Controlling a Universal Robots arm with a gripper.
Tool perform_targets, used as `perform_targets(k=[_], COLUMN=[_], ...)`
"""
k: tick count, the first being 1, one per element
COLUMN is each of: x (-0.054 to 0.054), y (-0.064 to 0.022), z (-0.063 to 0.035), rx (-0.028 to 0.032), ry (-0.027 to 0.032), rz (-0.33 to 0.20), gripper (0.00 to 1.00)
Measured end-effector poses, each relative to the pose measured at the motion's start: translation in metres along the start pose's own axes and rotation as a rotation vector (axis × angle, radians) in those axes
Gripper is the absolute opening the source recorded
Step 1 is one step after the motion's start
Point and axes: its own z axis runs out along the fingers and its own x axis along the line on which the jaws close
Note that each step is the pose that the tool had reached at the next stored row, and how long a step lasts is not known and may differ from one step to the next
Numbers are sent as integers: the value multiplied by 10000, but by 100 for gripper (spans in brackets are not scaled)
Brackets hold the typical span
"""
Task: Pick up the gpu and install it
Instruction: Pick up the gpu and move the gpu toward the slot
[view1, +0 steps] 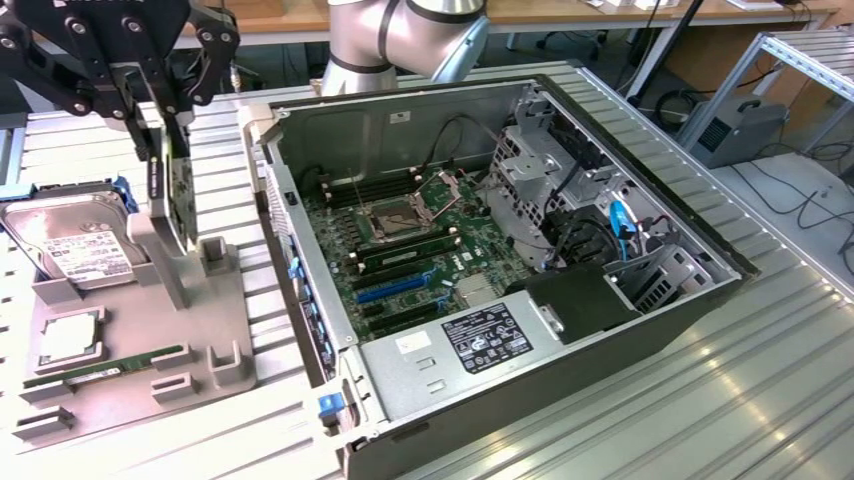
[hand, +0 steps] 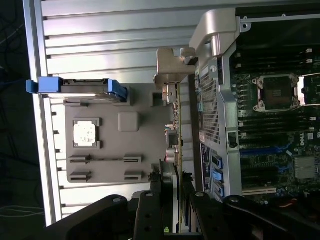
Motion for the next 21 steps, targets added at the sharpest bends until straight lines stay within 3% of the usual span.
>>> perform_targets(k=[21], x=[-133], y=[5], z=[3], rx=[1], ry=[1], rz=[0], gripper=[27])
